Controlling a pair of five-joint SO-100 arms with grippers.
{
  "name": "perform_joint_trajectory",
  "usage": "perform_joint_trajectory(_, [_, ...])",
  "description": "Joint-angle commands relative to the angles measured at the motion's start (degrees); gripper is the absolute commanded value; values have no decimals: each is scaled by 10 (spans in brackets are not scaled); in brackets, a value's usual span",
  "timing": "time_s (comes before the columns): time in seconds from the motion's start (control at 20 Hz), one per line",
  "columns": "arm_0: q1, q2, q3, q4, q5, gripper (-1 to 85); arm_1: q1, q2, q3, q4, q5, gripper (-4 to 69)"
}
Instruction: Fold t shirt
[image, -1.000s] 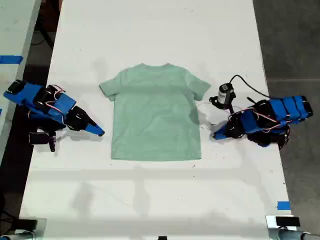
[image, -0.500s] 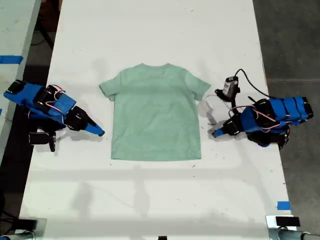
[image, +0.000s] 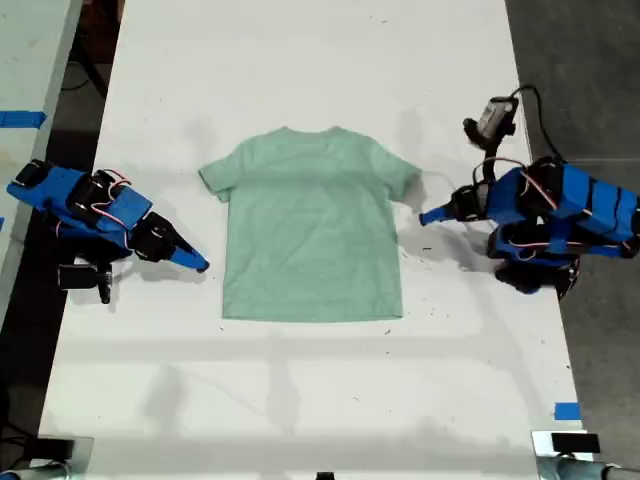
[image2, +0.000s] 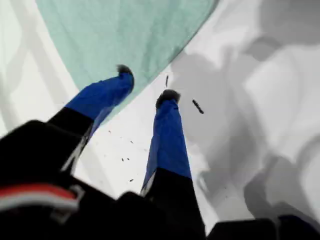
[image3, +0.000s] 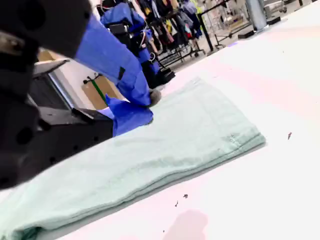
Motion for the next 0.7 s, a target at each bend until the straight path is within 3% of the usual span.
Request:
perform_joint_trajectory(0.0, [-4,5,25,-2,3,-2,188,-201,-251,42,-105,248])
perform_joint_trajectory(0.1, [-4,5,25,-2,3,-2,291,-305,-308,23,-151,264])
perform_joint_trajectory(0.25, [-4,5,25,-2,3,-2,359,-417,-284,-82,-171,268])
perform_joint_trajectory(0.45, [-4,5,25,-2,3,-2,400,-508,-182,-243,-171,258])
perform_joint_trajectory(0.65, [-4,5,25,-2,3,-2,374,-624,-174,-323,-151,218])
